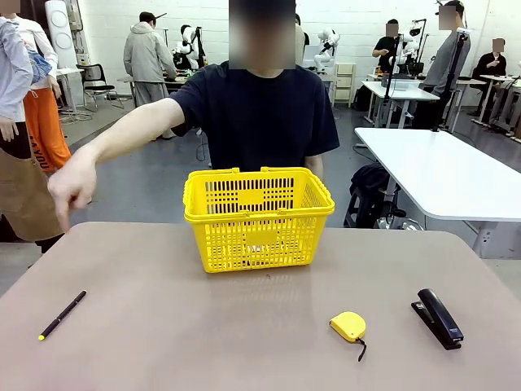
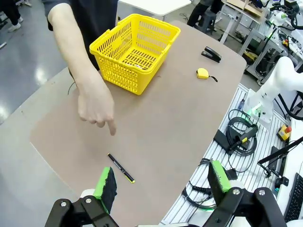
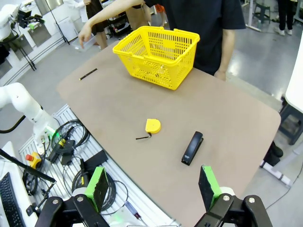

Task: Place the items the person wants into the basket.
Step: Pick up the item the person points to and place it in the Market Basket.

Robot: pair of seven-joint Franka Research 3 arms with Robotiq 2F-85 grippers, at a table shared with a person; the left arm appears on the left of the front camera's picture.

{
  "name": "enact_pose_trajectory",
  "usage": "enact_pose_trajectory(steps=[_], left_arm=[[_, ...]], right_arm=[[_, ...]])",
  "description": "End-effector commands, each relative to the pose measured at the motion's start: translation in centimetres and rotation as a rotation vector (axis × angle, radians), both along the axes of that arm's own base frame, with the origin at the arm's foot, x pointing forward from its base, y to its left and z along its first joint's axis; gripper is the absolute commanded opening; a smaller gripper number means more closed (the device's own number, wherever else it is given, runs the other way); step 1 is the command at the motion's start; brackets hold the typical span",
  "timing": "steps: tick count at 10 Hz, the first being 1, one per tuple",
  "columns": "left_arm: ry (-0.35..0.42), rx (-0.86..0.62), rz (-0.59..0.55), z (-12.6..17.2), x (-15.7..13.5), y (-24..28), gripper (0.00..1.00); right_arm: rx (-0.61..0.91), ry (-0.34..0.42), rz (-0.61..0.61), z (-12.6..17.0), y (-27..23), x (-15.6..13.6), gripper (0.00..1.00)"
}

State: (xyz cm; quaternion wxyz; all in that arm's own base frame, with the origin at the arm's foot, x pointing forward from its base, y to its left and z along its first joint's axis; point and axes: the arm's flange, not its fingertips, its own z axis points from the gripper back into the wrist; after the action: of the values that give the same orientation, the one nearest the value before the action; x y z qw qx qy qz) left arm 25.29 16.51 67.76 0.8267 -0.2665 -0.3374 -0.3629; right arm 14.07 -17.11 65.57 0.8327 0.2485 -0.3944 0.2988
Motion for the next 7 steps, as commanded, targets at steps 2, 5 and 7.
enact_pose_trajectory(steps=[2, 5, 7], left_arm=[[-0.003, -0.003, -0.002, 0.09, -0.16, 0.05, 1.0], [-0.003, -0.003, -0.002, 0.09, -0.16, 0.05, 1.0], [-0.003, -0.003, -0.002, 0.09, -0.16, 0.05, 1.0]], right_arm=[[0.003, -0.003, 0.008, -0.05, 0.06, 0.02, 1.0], [0.003, -0.003, 0.008, -0.05, 0.06, 0.02, 1.0], [0.003, -0.003, 0.008, -0.05, 0.06, 0.02, 1.0]])
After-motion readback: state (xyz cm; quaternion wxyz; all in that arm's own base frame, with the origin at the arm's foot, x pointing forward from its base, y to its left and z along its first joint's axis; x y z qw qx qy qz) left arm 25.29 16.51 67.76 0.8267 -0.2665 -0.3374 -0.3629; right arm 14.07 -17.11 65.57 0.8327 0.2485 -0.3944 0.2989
